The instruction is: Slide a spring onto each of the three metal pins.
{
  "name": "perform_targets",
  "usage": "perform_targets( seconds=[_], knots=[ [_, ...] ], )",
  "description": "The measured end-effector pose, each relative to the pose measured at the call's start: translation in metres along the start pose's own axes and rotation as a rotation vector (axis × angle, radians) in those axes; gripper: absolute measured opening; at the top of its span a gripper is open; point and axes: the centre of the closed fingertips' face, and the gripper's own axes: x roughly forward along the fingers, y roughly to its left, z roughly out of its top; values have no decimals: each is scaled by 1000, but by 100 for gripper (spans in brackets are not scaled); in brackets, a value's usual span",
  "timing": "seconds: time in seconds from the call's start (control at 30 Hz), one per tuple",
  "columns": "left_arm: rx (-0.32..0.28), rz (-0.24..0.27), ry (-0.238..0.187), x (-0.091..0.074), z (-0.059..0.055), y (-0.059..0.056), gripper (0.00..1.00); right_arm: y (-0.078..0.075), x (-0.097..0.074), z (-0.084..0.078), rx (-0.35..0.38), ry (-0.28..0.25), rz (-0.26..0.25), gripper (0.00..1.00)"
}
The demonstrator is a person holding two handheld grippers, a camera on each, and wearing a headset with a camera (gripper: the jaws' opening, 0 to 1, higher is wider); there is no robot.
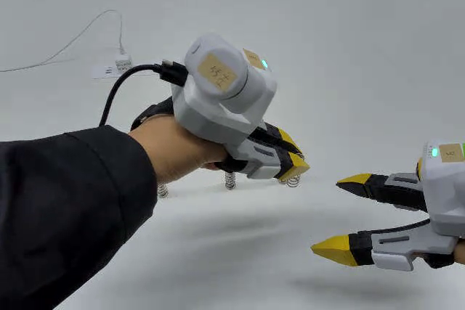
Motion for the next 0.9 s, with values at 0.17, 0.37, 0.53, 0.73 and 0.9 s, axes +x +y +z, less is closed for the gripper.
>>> perform_targets(
  seconds=[0.17,0.37,0.53,0.73,0.9],
  knots=[
    [-7,26,-11,-2,8,14,10,-1,-2,-1,3,4,-6,68],
    [-10,55,-5,-1,12,30,10,-2,-3,-1,9,0,-13,68],
    [-27,68,3,5,12,42,10,-2,-3,-3,12,2,-17,67],
    [-47,75,10,12,10,48,10,-5,-6,-5,19,0,-25,67],
    [-67,82,32,18,1,53,10,-6,-8,-6,23,-1,-27,67]
  ],
)
